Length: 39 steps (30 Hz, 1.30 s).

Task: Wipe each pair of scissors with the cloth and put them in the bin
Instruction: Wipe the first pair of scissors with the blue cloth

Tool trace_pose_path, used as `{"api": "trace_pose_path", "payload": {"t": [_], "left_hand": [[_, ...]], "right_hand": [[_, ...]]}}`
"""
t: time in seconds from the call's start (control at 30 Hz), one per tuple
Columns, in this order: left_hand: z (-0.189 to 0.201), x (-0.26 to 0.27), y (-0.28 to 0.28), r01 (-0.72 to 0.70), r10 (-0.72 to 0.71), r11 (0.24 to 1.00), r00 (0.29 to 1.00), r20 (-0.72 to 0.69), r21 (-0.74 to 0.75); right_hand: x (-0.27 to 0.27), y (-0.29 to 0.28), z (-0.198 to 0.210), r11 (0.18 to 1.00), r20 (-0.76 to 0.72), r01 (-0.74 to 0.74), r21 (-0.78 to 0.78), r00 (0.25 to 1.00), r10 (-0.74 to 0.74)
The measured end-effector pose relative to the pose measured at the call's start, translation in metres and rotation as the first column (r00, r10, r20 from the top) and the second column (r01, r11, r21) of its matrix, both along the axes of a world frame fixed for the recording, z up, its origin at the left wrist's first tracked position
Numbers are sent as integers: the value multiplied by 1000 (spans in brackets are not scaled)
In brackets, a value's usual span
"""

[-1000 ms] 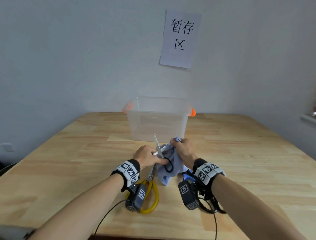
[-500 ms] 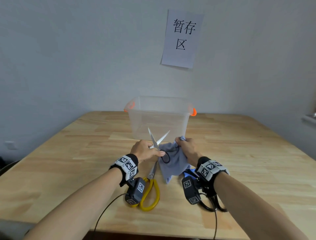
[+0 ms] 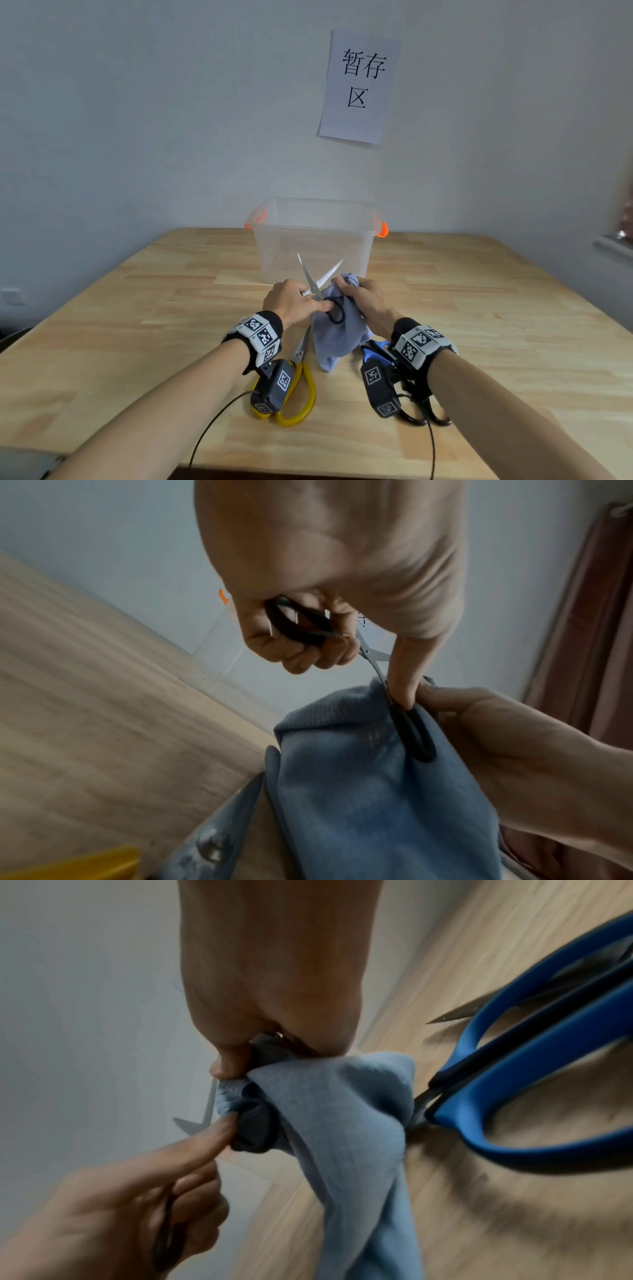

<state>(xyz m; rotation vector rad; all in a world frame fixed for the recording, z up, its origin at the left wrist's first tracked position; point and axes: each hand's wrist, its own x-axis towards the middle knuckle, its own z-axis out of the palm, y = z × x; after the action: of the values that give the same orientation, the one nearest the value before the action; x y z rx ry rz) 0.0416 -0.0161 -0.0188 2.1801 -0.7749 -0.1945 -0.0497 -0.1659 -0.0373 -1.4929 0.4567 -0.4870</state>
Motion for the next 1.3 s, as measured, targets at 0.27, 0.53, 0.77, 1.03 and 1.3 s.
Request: {"api": "trace_pose_path", "payload": {"t": [0.27,0.53,0.77,1.03,1.3], "left_hand": [[2,-6,-3,23,-38,993,991,130,117],[5,-12,-2,37,-87,978,968,236,206],[10,-14,5,47,-84,980,978,189,192],[8,-3,3,-3,7,999,995,-101,33],[25,-17,-7,-74,49,992,970,-237,-98]], "right_hand": [[7,19,-3,996,25,-18,88,1000,15],[10,20,-3,991,-32,127,32,992,-126],[4,2,6,989,94,134,67,986,-140],[-4,-13,-9,983,-1,169,77,986,-169],[1,0,-11,988,-50,122,96,992,-118]]}}
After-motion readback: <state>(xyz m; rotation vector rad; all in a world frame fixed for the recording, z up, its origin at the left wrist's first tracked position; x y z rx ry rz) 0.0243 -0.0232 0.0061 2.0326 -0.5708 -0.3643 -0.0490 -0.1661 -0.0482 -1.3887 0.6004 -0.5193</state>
